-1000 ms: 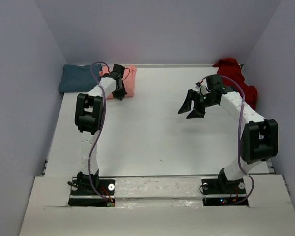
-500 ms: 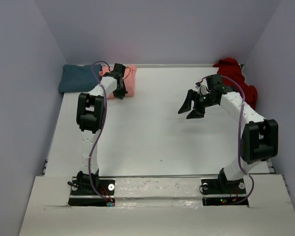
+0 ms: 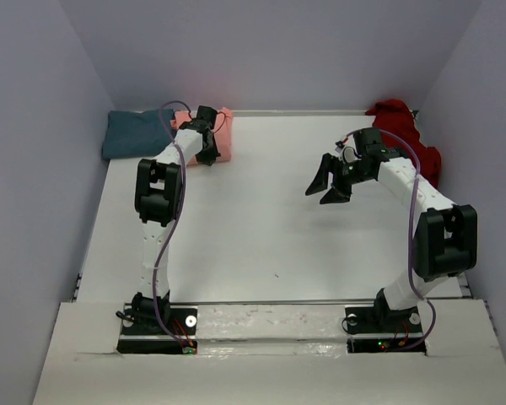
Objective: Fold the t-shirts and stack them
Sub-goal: Neatly place the folded tshirt to the corner
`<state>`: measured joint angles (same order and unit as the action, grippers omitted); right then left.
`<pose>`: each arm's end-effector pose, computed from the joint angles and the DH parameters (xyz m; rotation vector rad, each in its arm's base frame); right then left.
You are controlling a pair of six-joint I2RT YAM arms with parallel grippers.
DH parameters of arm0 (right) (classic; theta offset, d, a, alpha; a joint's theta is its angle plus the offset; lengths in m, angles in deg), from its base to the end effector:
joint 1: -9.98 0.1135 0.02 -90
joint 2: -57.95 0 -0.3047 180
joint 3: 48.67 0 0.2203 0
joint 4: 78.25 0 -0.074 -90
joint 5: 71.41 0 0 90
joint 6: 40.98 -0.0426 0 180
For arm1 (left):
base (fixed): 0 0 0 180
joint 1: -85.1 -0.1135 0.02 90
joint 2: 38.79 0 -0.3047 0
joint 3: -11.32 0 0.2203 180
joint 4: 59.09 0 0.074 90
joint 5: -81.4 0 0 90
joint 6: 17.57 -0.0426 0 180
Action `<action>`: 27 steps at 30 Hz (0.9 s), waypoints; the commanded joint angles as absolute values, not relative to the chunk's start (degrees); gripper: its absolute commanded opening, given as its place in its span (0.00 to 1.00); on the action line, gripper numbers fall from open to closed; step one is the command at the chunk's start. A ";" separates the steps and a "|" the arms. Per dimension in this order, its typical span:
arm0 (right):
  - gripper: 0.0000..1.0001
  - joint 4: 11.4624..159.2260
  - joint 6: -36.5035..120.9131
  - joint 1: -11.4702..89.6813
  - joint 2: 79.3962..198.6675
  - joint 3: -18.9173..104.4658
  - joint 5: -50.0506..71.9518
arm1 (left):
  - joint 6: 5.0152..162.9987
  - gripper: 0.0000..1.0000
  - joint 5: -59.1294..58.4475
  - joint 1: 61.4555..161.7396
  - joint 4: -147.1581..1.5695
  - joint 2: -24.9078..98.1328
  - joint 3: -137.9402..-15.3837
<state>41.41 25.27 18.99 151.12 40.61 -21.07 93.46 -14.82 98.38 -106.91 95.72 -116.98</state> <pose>0.2951 0.0743 0.3066 0.1254 2.7045 1.1076 0.5081 -0.1152 0.2128 -0.2137 2.5001 -0.1100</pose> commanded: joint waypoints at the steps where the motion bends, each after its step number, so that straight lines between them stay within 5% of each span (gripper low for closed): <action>1: 0.72 42.61 25.90 18.77 150.59 42.73 -21.66 | 92.12 0.00 -16.86 97.23 -107.42 98.14 -119.27; 20: 0.72 42.61 25.99 18.77 150.41 42.64 -21.75 | 92.46 0.01 -15.64 94.06 -107.86 95.69 -118.05; 23: 0.72 42.70 26.17 18.77 150.50 42.55 -21.66 | 92.99 0.17 -15.81 94.76 -106.46 91.12 -114.89; 27: 0.72 43.14 26.17 18.77 150.94 42.72 -21.93 | 93.25 0.23 -15.81 95.64 -108.11 86.29 -114.52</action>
<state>41.41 25.29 18.99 151.12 40.59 -21.07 92.70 -14.91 94.90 -105.81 94.17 -114.62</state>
